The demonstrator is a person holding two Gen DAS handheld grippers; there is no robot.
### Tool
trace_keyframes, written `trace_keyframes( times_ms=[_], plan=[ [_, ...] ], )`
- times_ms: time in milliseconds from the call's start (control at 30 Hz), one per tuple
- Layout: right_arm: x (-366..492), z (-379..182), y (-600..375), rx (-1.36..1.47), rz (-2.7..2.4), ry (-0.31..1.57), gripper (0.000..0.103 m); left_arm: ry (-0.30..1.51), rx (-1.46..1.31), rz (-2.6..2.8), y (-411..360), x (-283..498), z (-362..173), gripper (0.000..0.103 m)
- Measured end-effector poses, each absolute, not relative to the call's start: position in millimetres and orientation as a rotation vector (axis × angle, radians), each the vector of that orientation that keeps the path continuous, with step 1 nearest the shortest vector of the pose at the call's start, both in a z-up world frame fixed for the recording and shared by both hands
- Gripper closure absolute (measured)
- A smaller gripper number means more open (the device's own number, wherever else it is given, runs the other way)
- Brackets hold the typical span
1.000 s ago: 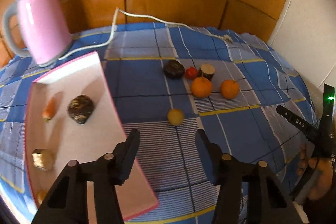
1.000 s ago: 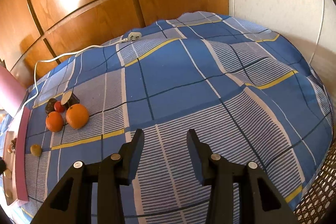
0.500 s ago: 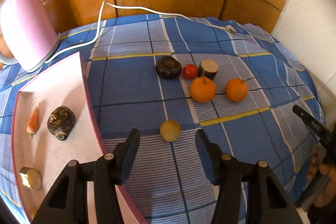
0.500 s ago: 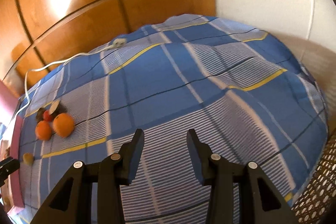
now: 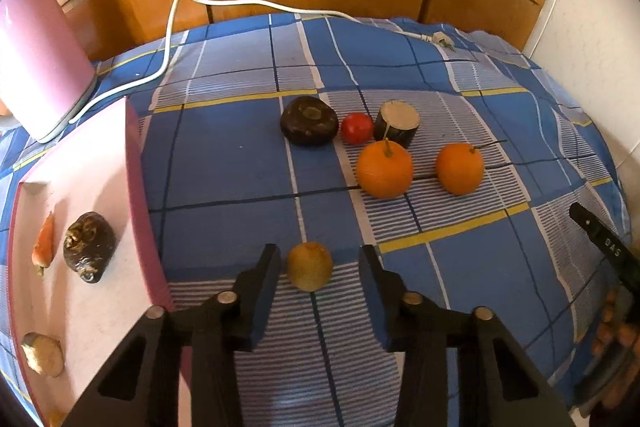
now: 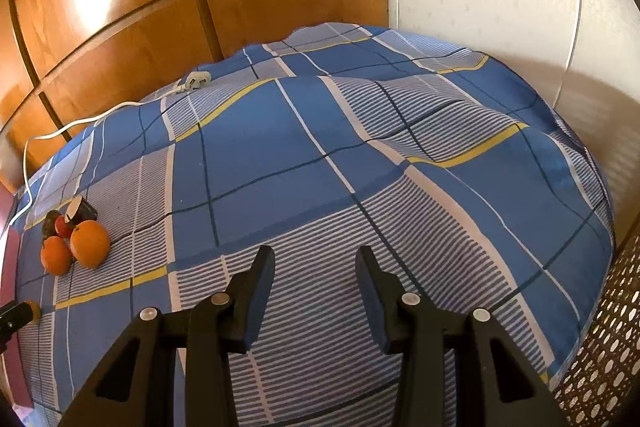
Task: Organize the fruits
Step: 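Reach the left gripper to another small yellow fruit and grasp it, then carry the yellow fruit into the tray and open the left gripper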
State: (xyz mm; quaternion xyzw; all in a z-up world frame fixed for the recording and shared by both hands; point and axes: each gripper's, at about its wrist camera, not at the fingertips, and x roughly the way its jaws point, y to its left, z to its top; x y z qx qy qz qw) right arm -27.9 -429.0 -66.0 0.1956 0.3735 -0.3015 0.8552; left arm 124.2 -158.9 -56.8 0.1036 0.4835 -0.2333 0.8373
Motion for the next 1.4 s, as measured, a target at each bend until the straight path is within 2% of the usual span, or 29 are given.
trace_keyframes(
  times_ms=[67, 367, 533, 800, 1133, 1200, 1267, 1400],
  plan=[
    [-27, -68, -429, 0.408, -0.638, 0.788, 0.061, 1.016, 0.234, -0.477, -161, 125, -61, 0.077],
    [-27, -73, -427, 0.39, -0.626, 0.784, 0.06, 0.983, 0.19, -0.477, -152, 114, -62, 0.078],
    [-28, -73, -429, 0.402, -0.621, 0.78, 0.06, 0.955, 0.106, -0.493, -137, 105, -45, 0.078],
    [-27, -74, -427, 0.38, -0.619, 0.779, 0.056, 0.879, -0.133, -0.344, -41, 115, -4, 0.078],
    [-25, -74, -424, 0.35, -0.626, 0.793, 0.056, 0.905, -0.187, -0.06, 53, 157, -24, 0.078],
    [-26, -73, -425, 0.352, -0.625, 0.794, 0.056, 0.913, -0.196, -0.03, 59, 158, -29, 0.074],
    [-26, -73, -425, 0.351, -0.622, 0.796, 0.056, 0.904, -0.206, -0.001, 64, 155, -31, 0.053],
    [-24, -73, -425, 0.346, -0.626, 0.803, 0.056, 0.889, -0.21, 0.039, 67, 137, -32, 0.05]
  ],
)
